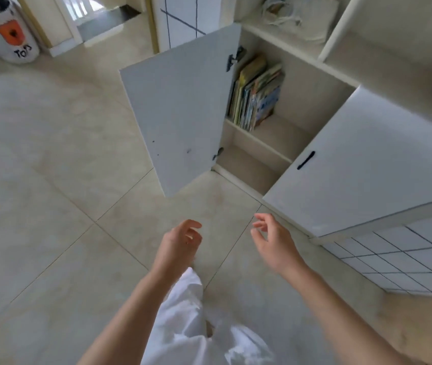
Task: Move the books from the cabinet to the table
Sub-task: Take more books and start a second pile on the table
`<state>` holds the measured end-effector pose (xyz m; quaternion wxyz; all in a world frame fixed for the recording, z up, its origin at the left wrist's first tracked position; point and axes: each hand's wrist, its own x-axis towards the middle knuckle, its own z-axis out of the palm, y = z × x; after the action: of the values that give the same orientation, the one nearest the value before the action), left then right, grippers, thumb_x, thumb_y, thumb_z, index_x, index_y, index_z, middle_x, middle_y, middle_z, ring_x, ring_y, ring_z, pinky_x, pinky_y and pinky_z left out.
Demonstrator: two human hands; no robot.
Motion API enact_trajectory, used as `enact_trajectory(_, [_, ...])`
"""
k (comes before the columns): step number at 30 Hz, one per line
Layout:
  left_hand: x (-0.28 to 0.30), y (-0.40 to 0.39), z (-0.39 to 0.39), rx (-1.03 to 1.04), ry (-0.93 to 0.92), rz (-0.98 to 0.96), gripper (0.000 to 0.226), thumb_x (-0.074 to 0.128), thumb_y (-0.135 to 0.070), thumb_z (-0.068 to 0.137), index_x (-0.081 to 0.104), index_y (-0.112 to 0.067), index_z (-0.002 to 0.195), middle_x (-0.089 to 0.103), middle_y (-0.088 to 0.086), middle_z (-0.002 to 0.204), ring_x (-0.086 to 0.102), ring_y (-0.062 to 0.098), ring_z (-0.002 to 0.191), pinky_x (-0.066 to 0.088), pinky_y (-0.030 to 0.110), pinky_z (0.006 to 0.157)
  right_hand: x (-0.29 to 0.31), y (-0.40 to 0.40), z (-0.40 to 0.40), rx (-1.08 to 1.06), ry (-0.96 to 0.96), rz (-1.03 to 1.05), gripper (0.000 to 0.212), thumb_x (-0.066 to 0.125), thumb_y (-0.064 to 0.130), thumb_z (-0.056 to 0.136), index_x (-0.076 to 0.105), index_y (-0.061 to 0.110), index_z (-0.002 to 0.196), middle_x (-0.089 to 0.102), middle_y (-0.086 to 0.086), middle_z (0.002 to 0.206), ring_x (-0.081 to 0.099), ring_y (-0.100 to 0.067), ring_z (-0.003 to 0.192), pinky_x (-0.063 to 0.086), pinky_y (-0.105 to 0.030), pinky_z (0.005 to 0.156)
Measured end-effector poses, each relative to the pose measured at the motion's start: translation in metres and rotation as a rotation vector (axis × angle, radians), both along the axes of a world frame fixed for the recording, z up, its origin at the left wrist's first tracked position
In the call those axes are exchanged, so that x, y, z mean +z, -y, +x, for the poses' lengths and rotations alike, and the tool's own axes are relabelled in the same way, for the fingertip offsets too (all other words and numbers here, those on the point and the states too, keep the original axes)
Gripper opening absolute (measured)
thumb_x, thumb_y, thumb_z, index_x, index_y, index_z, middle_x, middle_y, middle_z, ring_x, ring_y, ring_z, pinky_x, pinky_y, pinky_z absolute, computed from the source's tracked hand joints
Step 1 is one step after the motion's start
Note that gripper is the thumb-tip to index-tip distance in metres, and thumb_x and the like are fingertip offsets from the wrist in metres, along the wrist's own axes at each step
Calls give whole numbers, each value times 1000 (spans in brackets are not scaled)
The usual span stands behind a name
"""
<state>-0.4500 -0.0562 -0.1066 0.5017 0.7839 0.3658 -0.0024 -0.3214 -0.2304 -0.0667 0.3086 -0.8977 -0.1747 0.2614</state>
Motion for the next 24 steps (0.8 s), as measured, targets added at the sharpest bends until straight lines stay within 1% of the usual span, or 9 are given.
enact_trajectory(1, [-3,-9,19,-29,0,-1,24,56,-8,88,66,-26,98,72,-2,82,68,12,75,45,9,61,1,-4,17,-33,5,-4,36,54,20,94,50,13,128,62,-3,116,56,-14,105,37,-19,86])
enact_trajectory(4, [-6,-34,67,-56,11,-46,27,54,-3,84,65,-25,92,73,1,82,69,18,78,52,25,71,4,-16,56,-146,27,-18,38,56,17,92,50,9,128,64,-7,114,60,-22,107,44,-29,92])
enact_trajectory(6, [-7,-57,105,-75,2,-56,26,53,-3,84,65,-24,92,73,2,82,69,19,79,52,30,73,5,-29,83,-247,10,-13,35,58,15,91,51,8,125,65,-8,111,62,-25,105,44,-29,91])
enact_trajectory(10, [-9,-99,183,-141,-5,-17,23,53,-7,85,66,-23,95,73,2,87,68,19,81,46,26,63,7,-55,129,-363,-37,12,34,58,14,92,52,9,124,64,-3,105,63,-22,101,39,-20,81])
enact_trajectory(12, [-8,-112,218,-177,2,17,22,52,-10,86,66,-24,97,72,0,87,67,17,81,44,25,59,9,-65,151,-393,-44,27,33,58,17,92,53,11,124,63,2,101,62,-20,99,38,-19,79])
enact_trajectory(17, [-11,-131,299,-201,-9,48,21,53,-16,87,67,-27,98,69,-3,92,64,16,83,44,23,65,12,-87,215,-438,-94,41,33,57,23,91,55,15,123,65,1,108,61,-18,103,44,-28,89])
enact_trajectory(19, [-16,-133,326,-192,2,45,21,53,-17,88,68,-27,99,69,-2,93,64,15,82,44,23,65,7,-96,247,-438,-121,63,37,57,25,90,54,16,126,64,1,109,59,-19,108,47,-38,97])
enact_trajectory(21, [-24,-131,348,-197,25,49,21,52,-15,89,67,-23,101,69,-3,96,64,14,81,43,21,66,-2,-106,277,-438,-141,89,38,58,25,88,55,17,125,64,-1,110,59,-20,109,48,-45,98])
enact_trajectory(24, [-42,-127,376,-172,31,7,23,53,-11,88,66,-22,104,68,-2,99,63,14,79,43,19,63,-20,-123,322,-415,-210,123,35,57,23,91,54,16,125,63,-8,118,61,-23,108,49,-47,97])
